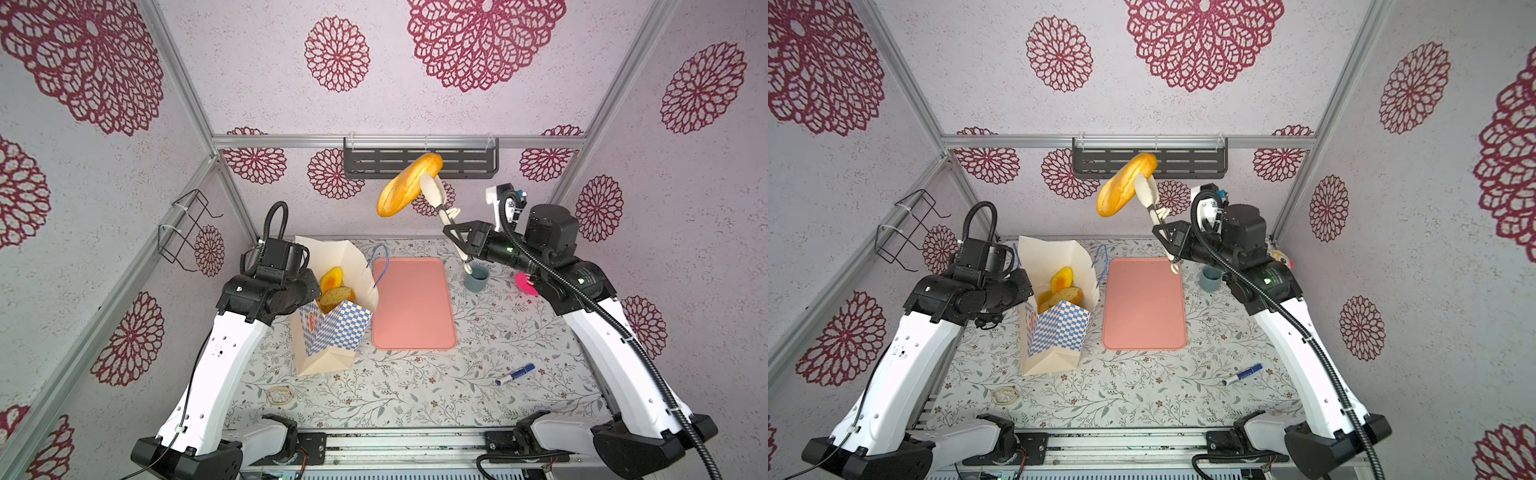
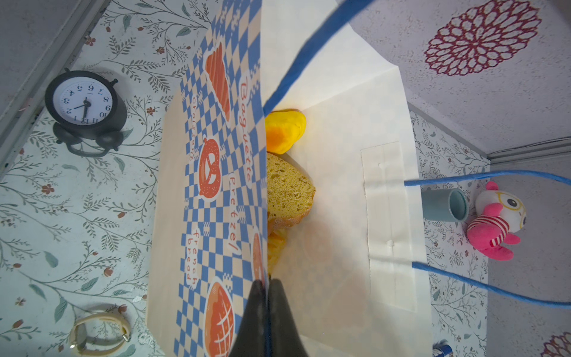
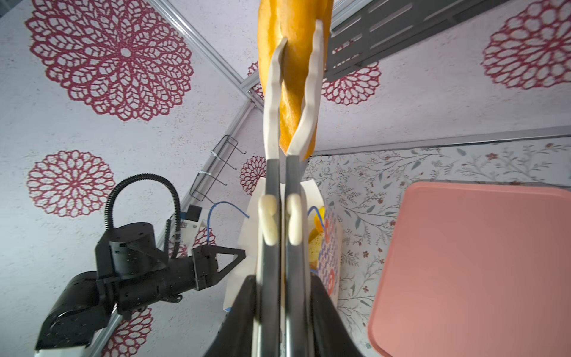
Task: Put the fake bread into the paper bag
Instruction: 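Lift the baguette with the tongs and swing it over the bag, then lower the baguette into the bag and open the tongs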
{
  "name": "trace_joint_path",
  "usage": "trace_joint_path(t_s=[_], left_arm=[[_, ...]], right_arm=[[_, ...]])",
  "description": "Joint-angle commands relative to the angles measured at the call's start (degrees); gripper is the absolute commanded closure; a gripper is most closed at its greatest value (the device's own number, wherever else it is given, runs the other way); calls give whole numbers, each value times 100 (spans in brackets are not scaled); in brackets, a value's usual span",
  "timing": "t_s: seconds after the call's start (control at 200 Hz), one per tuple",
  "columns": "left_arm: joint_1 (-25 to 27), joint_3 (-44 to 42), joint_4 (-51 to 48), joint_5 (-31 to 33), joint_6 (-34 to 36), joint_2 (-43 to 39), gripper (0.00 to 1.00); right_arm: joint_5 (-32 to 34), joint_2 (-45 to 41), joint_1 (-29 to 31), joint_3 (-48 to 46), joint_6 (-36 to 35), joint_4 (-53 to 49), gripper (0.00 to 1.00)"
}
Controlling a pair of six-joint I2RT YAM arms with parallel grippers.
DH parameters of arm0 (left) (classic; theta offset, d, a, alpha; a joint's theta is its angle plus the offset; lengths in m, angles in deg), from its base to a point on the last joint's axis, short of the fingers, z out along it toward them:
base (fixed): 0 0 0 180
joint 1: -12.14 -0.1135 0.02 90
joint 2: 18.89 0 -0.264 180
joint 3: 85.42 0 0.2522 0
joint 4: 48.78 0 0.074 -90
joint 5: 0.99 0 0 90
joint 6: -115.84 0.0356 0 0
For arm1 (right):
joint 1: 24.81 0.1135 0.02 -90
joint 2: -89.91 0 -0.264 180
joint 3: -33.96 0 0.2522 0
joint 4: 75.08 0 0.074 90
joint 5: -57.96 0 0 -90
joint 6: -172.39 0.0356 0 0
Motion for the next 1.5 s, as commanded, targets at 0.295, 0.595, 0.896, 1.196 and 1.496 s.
trace_joint_path(t_s=[0.295, 0.595, 0.896, 1.196, 1.496], left_arm=[[-33, 76, 121, 129, -81, -148, 100], [-27, -41, 166, 147, -173, -238, 100], [-23, -125, 161, 150, -209, -346, 100], [-27, -191, 170, 121, -201, -413, 100], [-33, -160, 148, 112, -131, -417, 100]], right_arm=[[-160, 173, 1491, -68, -15, 161, 100], [-164, 555, 2012, -440, -89, -383, 100], [-241, 752, 2041, -441, -76, -291, 71], [-270, 853, 2037, -405, -4, -139, 66], [-96, 810, 2032, -336, -54, -105, 66]])
